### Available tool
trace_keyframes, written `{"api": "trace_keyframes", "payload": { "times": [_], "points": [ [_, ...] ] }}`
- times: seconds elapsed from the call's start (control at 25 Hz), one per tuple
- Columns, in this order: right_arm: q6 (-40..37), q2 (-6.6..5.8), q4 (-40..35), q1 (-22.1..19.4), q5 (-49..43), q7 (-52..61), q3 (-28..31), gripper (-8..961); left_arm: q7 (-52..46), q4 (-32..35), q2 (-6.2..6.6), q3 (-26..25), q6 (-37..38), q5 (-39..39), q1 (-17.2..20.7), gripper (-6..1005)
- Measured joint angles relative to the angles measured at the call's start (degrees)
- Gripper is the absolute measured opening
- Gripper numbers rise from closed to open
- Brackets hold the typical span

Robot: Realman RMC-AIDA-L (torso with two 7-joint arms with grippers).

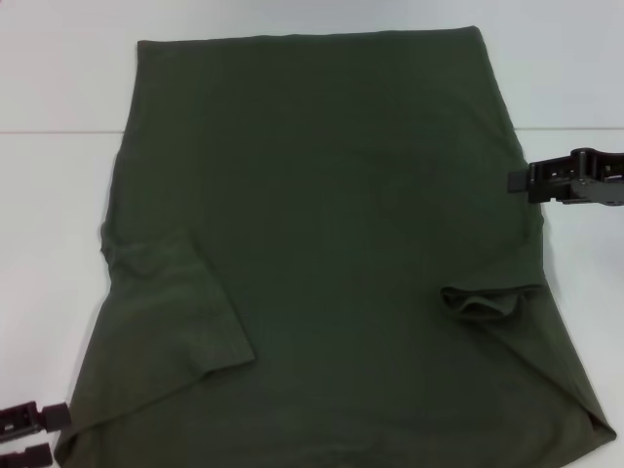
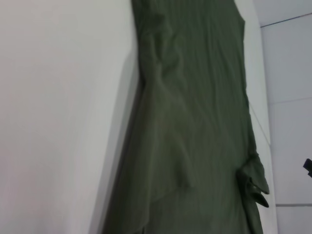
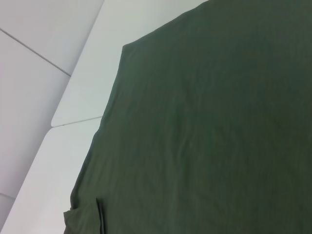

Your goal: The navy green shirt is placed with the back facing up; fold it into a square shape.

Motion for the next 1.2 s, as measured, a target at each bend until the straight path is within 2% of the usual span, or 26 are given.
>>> {"api": "trace_keyframes", "payload": {
  "times": [0.2, 0.4, 1.2],
  "points": [
    [0.2, 0.03, 0.0, -0.1, 0.0, 0.0, 0.0, 507, -0.8, -0.3, -0.90, -0.2, -2.3, 1.9, 0.0, 886],
    [0.3, 0.07, 0.0, -0.4, 0.0, -0.1, 0.0, 507, -0.4, -0.4, -1.25, 0.1, -3.4, 1.9, 0.0, 886],
    [0.2, 0.06, 0.0, -1.7, 0.3, 0.2, 0.1, 507, -0.6, -4.7, -1.71, 0.7, -7.8, 5.0, -2.0, 884]
  ]
}}
